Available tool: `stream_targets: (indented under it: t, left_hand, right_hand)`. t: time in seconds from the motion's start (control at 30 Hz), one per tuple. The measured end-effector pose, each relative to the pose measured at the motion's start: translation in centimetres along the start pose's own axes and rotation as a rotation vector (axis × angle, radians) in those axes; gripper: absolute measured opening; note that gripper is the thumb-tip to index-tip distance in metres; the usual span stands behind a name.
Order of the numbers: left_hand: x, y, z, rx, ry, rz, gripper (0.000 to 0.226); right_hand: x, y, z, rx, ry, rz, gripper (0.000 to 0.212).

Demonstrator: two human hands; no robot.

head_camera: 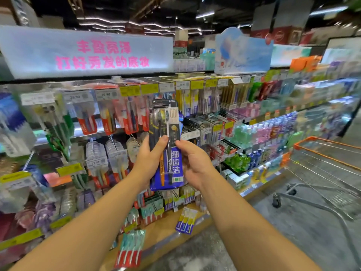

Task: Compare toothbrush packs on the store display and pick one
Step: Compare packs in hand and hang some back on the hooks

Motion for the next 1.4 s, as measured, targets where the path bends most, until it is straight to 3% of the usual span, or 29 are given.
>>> stream_targets:
  t: [0.17,0.33,0.47,0.63,1.03,1.23,1.4]
  left_hand:
    - [3.1,-2.8,-2.4,-0.044,0.030,-0.028,0.020]
    - [6.7,-5.3,-4.9,-0.121,0.076,-0.050,0.033]
    - [10.1,-6.4,-6.8,-0.170,0.092,-0.018,0.025]
    - [14.0,-6.3,-7.5,-0.129,0.082,0.020,0.014]
    - [19.9,-5.0,-10.4,-0.073,0.110,0.106,0.030]
    - [21.3,-5.3,-12.4,-0.119,0.168,0.170,0.025]
    - [22.1,-5.9,-14.2,-0.163,0.168,0.208,0.050]
  right_hand:
    - [2.1,3.0,-1.4,0.049,-0.022,0.012,0.012]
    - [5.4,5.3,-2.8,0.099,-0.045,0.023,0.021]
    - [8.6,6.2,-3.7,0.072,-0.094,0.064,0.021]
    - [13.5,6.1,-4.6,0.039,-0.158,0.064,0.012]
    - [21.6,6.7,-3.4,0.053,-0.241,-0.056,0.017]
    - [24.0,7.4,-2.7,0.034,-0.259,-0.066,0.022]
    - [24.9,8.5,-2.5,-0.022,-0.196,-0.146,0.015]
Point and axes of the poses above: each hand's wrist, its own x-axis towards the middle knuckle, its own y-axis out of the back of the hand, z = x × y, the point moved 3 cm from there along x, towards the middle knuckle, and after that the axes turned 4 degrees about -x, right-handed, at the moved point
